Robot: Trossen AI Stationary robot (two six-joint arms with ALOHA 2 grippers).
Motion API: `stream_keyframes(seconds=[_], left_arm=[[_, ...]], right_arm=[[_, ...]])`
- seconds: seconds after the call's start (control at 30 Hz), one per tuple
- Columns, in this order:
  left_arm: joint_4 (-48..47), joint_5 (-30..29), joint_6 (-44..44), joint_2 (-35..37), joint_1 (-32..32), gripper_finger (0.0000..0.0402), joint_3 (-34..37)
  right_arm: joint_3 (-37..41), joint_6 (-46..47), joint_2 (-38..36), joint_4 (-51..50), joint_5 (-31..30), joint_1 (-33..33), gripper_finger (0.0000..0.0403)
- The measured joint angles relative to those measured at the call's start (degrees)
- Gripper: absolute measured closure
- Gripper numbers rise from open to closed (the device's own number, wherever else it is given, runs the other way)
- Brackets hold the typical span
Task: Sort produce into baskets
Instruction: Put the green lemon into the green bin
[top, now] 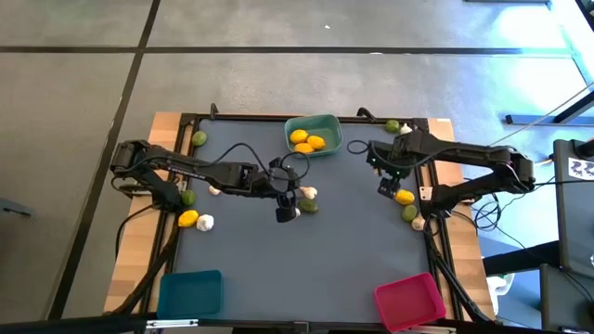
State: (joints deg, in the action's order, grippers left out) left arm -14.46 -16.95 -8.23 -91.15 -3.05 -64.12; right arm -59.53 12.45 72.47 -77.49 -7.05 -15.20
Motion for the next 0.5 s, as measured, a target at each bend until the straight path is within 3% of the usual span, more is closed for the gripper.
stream_keyframes(seconds=[0.5], left_arm=[[0.0, 0.0, 0.0, 0.0, 0.0, 0.0147, 0.0]], right_arm=[[15.7, 4.0, 0.0, 1.1, 1.5, 3.6, 0.012]])
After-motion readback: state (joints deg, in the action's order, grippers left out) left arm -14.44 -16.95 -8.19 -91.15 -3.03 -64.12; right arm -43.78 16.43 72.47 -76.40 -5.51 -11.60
